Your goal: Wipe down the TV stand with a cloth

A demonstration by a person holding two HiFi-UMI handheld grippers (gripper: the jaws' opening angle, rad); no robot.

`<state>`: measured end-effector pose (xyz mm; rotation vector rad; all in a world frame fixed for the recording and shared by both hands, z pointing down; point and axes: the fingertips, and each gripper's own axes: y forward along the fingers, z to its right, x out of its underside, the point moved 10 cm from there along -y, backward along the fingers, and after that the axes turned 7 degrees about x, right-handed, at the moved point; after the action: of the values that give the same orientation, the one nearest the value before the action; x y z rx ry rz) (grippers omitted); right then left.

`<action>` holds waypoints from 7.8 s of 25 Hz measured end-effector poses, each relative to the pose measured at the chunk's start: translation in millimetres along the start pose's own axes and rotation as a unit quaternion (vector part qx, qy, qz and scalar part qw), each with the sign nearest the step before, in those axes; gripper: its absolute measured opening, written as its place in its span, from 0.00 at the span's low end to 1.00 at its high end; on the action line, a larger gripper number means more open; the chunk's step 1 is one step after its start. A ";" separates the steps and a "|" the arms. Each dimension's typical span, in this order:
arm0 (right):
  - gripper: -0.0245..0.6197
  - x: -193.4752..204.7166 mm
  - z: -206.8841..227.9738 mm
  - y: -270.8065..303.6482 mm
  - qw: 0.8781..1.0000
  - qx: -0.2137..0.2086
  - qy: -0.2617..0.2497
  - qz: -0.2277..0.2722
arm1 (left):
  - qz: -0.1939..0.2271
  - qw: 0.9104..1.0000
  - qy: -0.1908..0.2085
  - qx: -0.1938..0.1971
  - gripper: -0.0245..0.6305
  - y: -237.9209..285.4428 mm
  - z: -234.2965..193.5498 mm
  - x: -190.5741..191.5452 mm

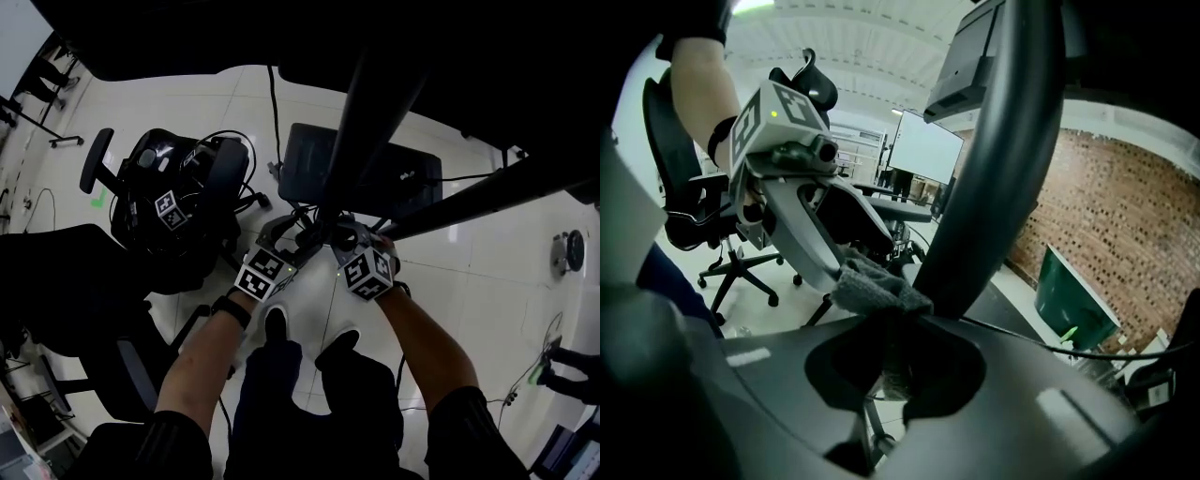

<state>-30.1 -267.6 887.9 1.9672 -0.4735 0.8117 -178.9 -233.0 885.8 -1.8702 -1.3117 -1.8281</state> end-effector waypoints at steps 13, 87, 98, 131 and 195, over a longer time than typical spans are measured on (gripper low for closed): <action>0.10 -10.6 -1.0 -18.0 0.999 -0.008 0.043 -0.006 | -0.012 1.000 -0.007 0.009 0.56 -9.5 17.7 -14.6; 0.10 -361.5 348.6 -599.0 0.925 0.242 -0.060 0.288 | 0.305 0.898 0.317 0.024 0.57 -170.0 305.4 -594.7; 0.10 -309.5 333.2 -559.9 0.943 0.193 -0.058 0.266 | 0.282 0.917 0.280 0.015 0.57 -132.0 299.0 -561.8; 0.10 -209.2 259.3 -449.6 0.971 0.110 0.011 0.214 | 0.195 0.960 0.197 0.025 0.57 -66.4 243.0 -447.7; 0.10 151.3 88.9 -104.9 0.980 -0.029 0.191 -0.043 | -0.042 0.997 -0.044 0.055 0.57 167.4 117.0 -44.9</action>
<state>172.5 -292.9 899.0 1.7110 -0.1810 1.0779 27.1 -268.6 891.9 -1.8838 -1.5099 -1.6923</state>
